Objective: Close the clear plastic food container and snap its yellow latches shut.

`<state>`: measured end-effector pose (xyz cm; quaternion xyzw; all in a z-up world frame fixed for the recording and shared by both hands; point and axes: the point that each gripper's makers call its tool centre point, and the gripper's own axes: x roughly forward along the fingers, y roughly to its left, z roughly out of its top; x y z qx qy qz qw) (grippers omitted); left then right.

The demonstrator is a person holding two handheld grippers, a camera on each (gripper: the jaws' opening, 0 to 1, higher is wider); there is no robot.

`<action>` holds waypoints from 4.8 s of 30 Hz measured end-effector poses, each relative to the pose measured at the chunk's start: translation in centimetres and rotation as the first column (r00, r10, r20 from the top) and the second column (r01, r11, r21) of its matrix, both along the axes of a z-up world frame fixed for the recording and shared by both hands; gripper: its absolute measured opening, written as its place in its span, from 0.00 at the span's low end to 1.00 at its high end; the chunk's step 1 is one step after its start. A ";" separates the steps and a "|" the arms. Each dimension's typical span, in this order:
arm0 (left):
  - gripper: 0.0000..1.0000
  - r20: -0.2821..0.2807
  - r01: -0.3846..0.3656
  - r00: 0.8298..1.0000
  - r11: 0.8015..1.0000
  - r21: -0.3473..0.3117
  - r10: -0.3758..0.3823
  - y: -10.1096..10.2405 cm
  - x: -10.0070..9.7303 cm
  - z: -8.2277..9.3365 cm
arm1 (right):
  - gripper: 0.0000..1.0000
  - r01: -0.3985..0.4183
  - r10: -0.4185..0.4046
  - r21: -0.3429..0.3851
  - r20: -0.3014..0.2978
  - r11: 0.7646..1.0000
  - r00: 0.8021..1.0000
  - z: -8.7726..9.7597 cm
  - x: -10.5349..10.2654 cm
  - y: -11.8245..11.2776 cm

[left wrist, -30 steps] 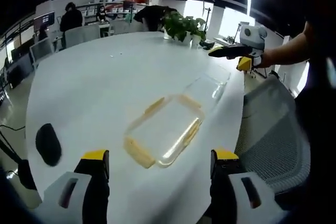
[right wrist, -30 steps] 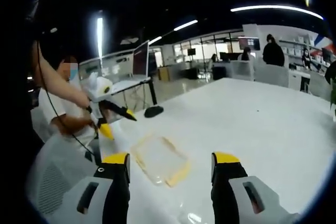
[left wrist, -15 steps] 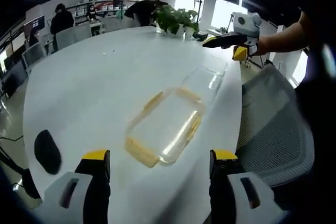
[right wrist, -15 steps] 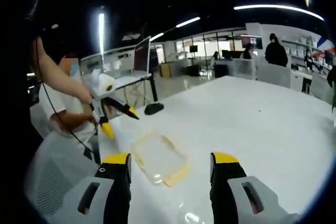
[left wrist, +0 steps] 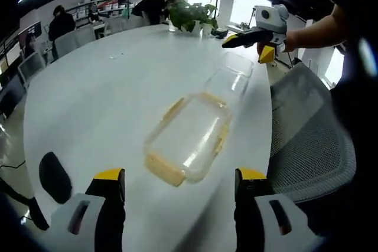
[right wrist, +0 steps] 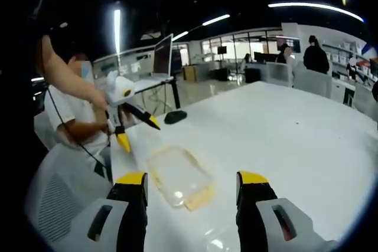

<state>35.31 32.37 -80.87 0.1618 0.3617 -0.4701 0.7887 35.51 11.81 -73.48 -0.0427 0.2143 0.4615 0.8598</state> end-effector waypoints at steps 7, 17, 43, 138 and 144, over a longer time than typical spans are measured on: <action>0.75 0.008 0.032 0.999 0.999 0.022 -0.032 0.1 0.2 -0.3 | 0.59 -0.008 0.008 -0.009 -0.019 1.000 1.000 -0.4 0.1 0.2; 0.73 0.008 0.081 0.997 0.995 0.057 -0.081 0.2 0.6 -0.7 | 0.58 -0.023 0.022 -0.027 -0.034 0.999 0.999 -1.0 0.3 0.4; 0.74 0.002 0.159 0.987 0.983 0.096 -0.160 0.0 1.3 -1.8 | 0.53 -0.077 0.071 -0.102 -0.059 0.992 0.996 -2.5 0.8 1.0; 0.61 -0.063 0.454 0.888 0.847 0.276 -0.456 -1.3 1.5 -4.2 | 0.53 -0.528 0.467 -0.499 -0.253 0.687 0.847 -11.3 0.4 3.3; 0.59 -0.073 0.466 0.882 0.841 0.277 -0.465 -1.4 1.4 -4.2 | 0.53 -0.537 0.474 -0.505 -0.259 0.676 0.841 -11.5 0.5 3.4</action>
